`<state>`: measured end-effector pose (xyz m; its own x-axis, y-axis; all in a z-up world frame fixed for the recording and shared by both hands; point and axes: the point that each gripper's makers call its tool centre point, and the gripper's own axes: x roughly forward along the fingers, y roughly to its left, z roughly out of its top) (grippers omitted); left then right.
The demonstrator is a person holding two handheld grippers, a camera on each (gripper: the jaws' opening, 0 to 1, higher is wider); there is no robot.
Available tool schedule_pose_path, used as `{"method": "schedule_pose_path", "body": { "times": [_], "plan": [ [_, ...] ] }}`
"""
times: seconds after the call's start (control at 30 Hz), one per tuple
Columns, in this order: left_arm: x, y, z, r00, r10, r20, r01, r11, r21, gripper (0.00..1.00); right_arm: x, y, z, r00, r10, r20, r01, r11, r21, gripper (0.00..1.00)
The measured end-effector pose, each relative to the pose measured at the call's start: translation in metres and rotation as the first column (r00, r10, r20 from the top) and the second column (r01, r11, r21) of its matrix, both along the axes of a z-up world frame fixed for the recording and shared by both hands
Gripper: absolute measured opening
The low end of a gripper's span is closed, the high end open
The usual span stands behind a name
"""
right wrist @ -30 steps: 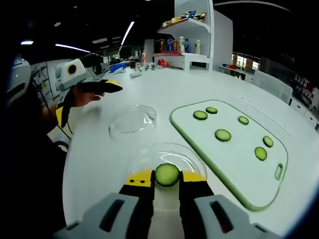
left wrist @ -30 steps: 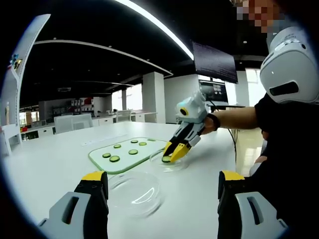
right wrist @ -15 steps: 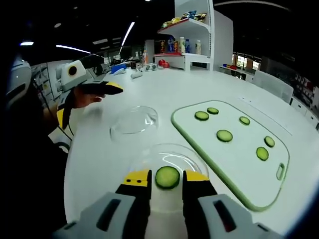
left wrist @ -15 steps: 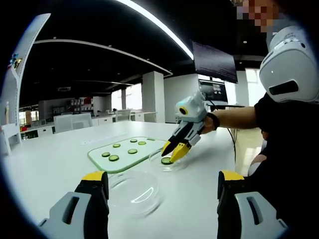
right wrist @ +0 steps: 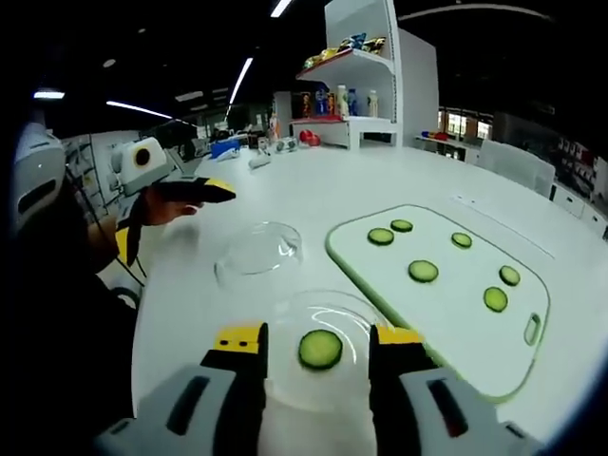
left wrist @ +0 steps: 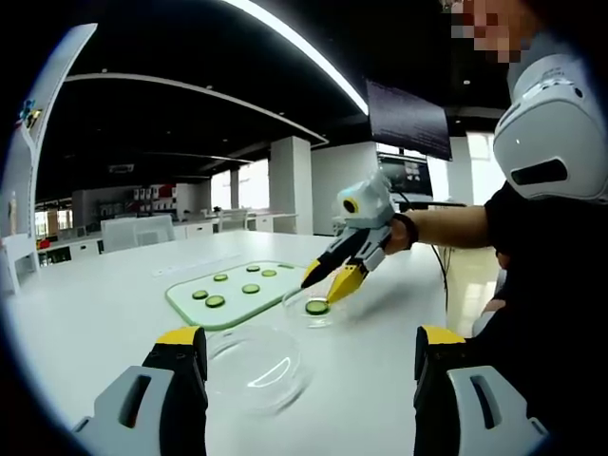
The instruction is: Open the petri dish lid, add cucumber slices into the petri dish, and close the lid
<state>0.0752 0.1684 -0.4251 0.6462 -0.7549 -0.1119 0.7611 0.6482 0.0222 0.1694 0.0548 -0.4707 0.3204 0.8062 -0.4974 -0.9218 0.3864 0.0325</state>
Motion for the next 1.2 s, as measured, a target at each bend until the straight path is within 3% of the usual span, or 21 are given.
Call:
{"method": "schedule_pose_path", "body": {
  "times": [0.2,0.33,0.73,0.8,1.2],
  "plan": [
    [0.001,0.001,0.001,1.000,-0.001,0.001,0.001,1.000,0.005,0.89,-0.002,0.000,0.011,1.000,-0.010,-0.015,0.011,0.997,0.081,0.59],
    [0.001,0.000,0.002,1.000,-0.001,0.004,0.001,1.000,0.007,0.89,-0.003,-0.004,0.012,1.000,-0.021,-0.013,0.022,0.995,0.094,0.72],
    [0.000,0.001,0.004,1.000,0.005,0.010,-0.005,1.000,0.012,0.90,-0.012,-0.021,0.016,0.999,-0.034,-0.022,0.037,0.987,0.158,0.95],
    [0.001,0.001,0.004,1.000,0.007,0.009,-0.007,1.000,0.014,0.90,-0.016,-0.023,0.013,0.999,-0.027,-0.045,0.033,0.988,0.151,0.95],
    [0.000,0.002,0.002,1.000,0.011,0.007,-0.011,1.000,0.018,0.90,-0.021,-0.030,0.009,0.999,-0.026,-0.042,0.032,0.988,0.149,0.97]
  ]
}}
